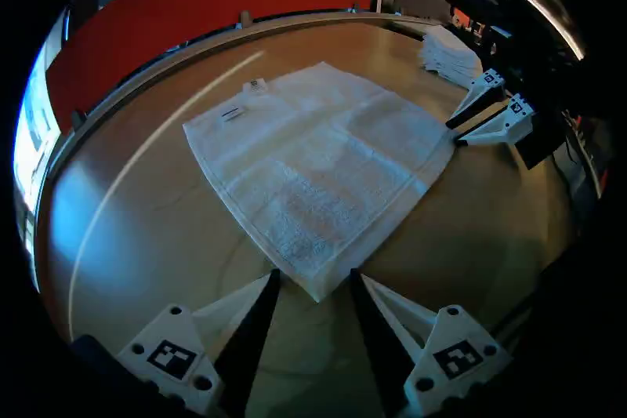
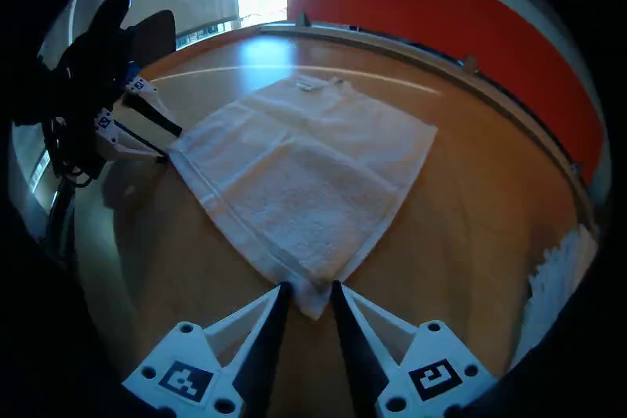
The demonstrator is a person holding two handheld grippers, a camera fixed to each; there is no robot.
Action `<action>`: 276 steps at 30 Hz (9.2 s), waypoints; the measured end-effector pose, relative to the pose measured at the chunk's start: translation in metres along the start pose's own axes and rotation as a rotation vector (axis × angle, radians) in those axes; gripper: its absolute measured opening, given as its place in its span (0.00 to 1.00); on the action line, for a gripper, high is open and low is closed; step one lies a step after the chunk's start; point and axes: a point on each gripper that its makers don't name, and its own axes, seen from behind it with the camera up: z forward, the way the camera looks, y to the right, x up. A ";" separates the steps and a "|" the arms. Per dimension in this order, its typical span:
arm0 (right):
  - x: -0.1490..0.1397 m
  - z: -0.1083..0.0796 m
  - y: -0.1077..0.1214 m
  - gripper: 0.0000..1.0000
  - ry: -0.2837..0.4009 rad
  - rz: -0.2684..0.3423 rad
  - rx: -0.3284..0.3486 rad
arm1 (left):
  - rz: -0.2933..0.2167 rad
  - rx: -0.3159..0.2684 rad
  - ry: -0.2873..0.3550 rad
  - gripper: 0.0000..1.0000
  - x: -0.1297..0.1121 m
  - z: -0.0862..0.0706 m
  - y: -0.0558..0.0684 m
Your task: Fold towel
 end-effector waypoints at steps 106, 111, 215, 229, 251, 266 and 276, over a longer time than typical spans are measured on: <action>0.111 -0.106 -0.007 0.08 0.176 -0.028 -0.050 | -0.144 0.112 0.072 0.12 0.090 -0.107 0.001; 0.114 -0.095 0.001 0.08 0.168 -0.026 -0.057 | -0.141 0.122 0.071 0.12 0.095 -0.095 -0.008; 0.069 -0.027 0.060 0.86 0.089 0.076 -0.173 | -0.241 0.306 0.049 0.92 0.046 -0.037 -0.060; 0.058 -0.022 0.053 0.86 0.063 0.011 -0.109 | -0.311 0.355 0.062 0.92 0.022 -0.068 -0.058; 0.039 -0.011 0.047 0.86 -0.032 -0.110 -0.023 | -0.447 0.452 0.054 0.93 -0.032 -0.120 -0.063; 0.013 -0.008 0.048 0.49 -0.117 -0.110 0.041 | -0.465 0.468 0.040 0.93 -0.048 -0.131 -0.061; 0.006 -0.006 0.049 0.38 -0.137 -0.111 0.046 | -0.463 0.465 0.033 0.93 -0.051 -0.132 -0.059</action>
